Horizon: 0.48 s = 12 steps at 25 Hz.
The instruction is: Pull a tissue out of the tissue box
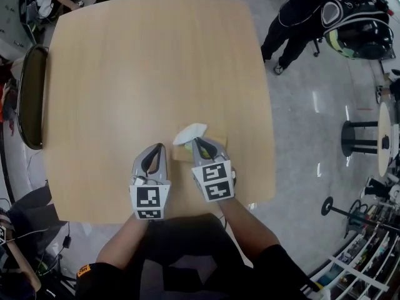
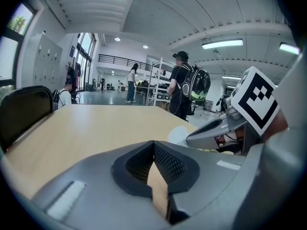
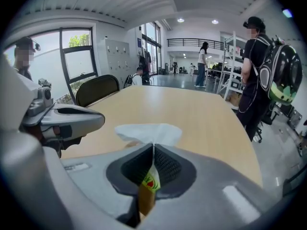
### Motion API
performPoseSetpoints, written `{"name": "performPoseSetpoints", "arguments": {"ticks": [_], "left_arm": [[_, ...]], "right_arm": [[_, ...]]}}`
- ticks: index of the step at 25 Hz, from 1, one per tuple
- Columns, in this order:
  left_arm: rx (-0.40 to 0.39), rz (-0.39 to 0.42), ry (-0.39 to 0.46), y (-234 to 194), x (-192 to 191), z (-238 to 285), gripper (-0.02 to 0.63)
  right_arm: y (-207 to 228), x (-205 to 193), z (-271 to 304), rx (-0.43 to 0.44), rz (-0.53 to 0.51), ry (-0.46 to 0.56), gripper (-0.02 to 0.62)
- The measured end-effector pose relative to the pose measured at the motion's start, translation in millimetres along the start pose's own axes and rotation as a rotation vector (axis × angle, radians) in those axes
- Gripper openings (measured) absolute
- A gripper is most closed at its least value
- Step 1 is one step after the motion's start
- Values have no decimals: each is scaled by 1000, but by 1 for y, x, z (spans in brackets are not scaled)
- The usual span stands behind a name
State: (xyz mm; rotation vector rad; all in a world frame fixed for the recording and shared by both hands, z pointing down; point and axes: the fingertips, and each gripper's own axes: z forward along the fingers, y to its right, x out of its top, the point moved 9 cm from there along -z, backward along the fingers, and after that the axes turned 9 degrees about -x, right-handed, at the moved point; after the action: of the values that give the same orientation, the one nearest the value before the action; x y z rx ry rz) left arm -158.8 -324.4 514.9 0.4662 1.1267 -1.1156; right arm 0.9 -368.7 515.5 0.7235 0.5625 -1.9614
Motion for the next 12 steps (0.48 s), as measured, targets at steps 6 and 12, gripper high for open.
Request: {"name": "performPoseSetpoints", "arguments": {"ticks": [6,12], "left_arm": [[-13,-1,23,15,6,-2,18],[-6,7,57,34,10,-8,18]], "right_arm": [[19,5,-21,-40,35,64,3],[33,10,-46,-68,64,154,2]]}}
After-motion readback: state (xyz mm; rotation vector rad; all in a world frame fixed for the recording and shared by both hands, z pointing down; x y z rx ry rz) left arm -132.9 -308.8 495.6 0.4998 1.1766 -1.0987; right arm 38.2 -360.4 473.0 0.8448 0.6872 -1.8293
